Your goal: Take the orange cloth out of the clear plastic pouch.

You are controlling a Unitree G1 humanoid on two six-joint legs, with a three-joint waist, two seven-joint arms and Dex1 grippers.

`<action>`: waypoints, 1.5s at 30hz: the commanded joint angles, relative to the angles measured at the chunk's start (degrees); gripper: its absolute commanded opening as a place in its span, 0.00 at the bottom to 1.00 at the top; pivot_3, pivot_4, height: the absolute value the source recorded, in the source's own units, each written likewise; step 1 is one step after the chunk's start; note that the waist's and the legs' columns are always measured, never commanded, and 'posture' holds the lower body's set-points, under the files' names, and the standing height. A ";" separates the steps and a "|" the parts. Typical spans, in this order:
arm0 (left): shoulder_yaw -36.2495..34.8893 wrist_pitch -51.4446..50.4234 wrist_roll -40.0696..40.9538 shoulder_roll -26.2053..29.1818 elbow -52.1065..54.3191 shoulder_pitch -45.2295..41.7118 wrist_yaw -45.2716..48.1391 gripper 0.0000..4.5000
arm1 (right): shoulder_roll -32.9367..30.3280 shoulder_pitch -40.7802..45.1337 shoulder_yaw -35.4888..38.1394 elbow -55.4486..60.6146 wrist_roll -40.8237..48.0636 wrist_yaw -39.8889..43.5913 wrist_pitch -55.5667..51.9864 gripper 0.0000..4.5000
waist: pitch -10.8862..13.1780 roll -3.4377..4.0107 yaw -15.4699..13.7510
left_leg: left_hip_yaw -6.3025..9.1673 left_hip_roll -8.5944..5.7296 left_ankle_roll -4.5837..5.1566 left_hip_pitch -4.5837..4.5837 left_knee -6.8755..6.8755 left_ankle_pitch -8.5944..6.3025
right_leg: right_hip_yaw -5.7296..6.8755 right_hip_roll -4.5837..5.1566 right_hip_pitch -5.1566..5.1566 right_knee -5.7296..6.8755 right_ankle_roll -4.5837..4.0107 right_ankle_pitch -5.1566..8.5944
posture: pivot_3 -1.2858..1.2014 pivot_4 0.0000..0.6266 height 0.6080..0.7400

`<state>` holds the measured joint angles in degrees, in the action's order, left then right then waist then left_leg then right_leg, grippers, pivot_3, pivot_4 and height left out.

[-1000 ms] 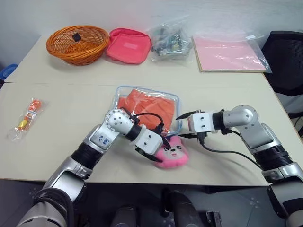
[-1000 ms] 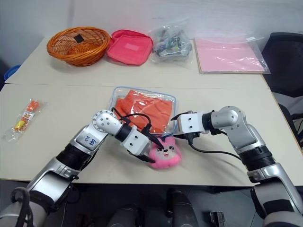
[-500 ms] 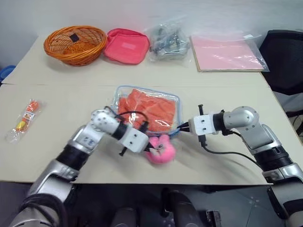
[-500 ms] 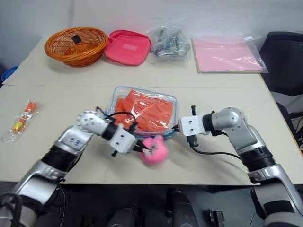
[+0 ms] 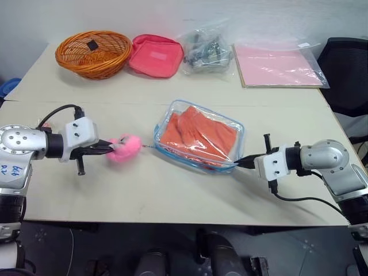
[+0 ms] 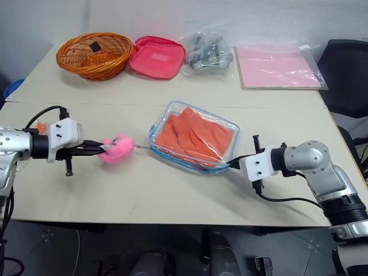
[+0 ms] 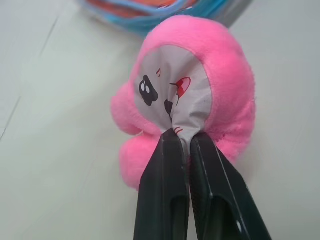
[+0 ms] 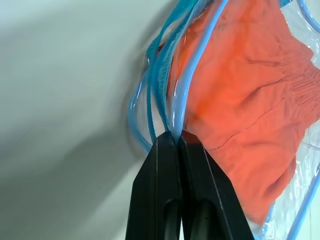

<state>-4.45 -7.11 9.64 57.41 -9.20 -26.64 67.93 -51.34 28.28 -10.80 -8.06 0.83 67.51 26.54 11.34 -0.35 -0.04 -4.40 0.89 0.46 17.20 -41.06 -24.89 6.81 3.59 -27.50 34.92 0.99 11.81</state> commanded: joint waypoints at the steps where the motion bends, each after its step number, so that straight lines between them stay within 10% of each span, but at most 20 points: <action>1: -0.53 -0.06 0.38 -0.29 1.55 -0.36 -0.96 0.01 | 0.31 1.46 1.11 0.89 0.58 -0.45 0.47 0.00 | 0.00 0.00 0.05 | -0.02 0.00 0.00 0.00 0.00 0.00 | 0.00 0.00 0.00 0.01 0.00 0.00 | 0.52 0.24 1.00; 8: 0.75 -4.37 1.39 -4.04 1.73 -0.83 -2.57 0.18 | 1.20 0.60 1.84 2.88 2.53 -0.65 -6.12 0.15 | 0.00 0.00 0.04 | -0.18 0.02 -0.01 -0.01 0.00 0.00 | -0.03 -0.02 -0.02 0.04 0.00 0.00 | 0.52 0.24 1.00; 16: -3.06 -13.16 8.11 -2.51 -0.54 -5.94 1.45 0.75 | -1.39 -12.11 12.36 19.64 12.09 -5.33 -24.48 0.78 | 0.00 -0.01 -0.38 | -0.26 0.01 -0.01 0.04 -0.02 0.00 | 0.01 0.00 -0.02 0.03 0.00 0.00 | 0.52 0.24 1.00; 21: -0.68 -21.43 14.83 -3.50 6.29 -14.31 5.72 0.76 | -1.50 -22.34 21.98 36.30 26.53 -10.21 -45.26 0.86 | -0.01 -0.02 -1.22 | -0.19 -0.02 -0.03 0.03 -0.05 -0.01 | 0.01 0.00 0.04 0.02 0.00 0.00 | 0.52 0.24 1.00; 30: 19.66 8.29 -6.01 -16.41 -0.55 -21.47 3.72 0.76 | 3.33 -29.71 28.83 51.89 39.97 -25.14 -62.51 0.86 | -0.03 -0.02 -1.32 | -0.09 -0.10 -0.06 -0.13 0.04 -0.04 | -0.18 -0.15 0.45 -0.11 0.02 -0.01 | 0.52 0.24 1.00; 39: 23.89 25.26 -14.98 -21.32 -13.36 -23.26 -0.18 0.76 | 3.96 -34.26 30.94 55.70 40.43 -29.85 -64.56 0.86 | -0.04 -0.03 -1.45 | -0.24 -0.16 -0.05 -0.07 0.05 -0.06 | -0.29 -0.18 0.26 -0.05 0.03 -0.02 | 0.52 0.24 1.00; 45: 22.05 23.88 -12.14 -23.16 -14.91 -22.66 -0.12 0.41 | 3.95 -36.66 31.96 56.94 40.87 -30.31 -64.43 0.87 | -0.05 -0.06 -1.47 | -0.17 -0.09 0.05 -0.06 0.05 -0.09 | -0.29 -0.16 0.27 -0.06 0.06 -0.03 | 0.52 0.24 1.00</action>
<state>19.79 17.30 -4.55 34.45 -25.03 -48.56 68.08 -47.52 -8.15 19.16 46.99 40.97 37.63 -38.39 11.29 -0.41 -1.50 -4.57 0.79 0.52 17.14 -41.01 -24.99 6.52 3.43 -27.23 34.86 1.05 11.78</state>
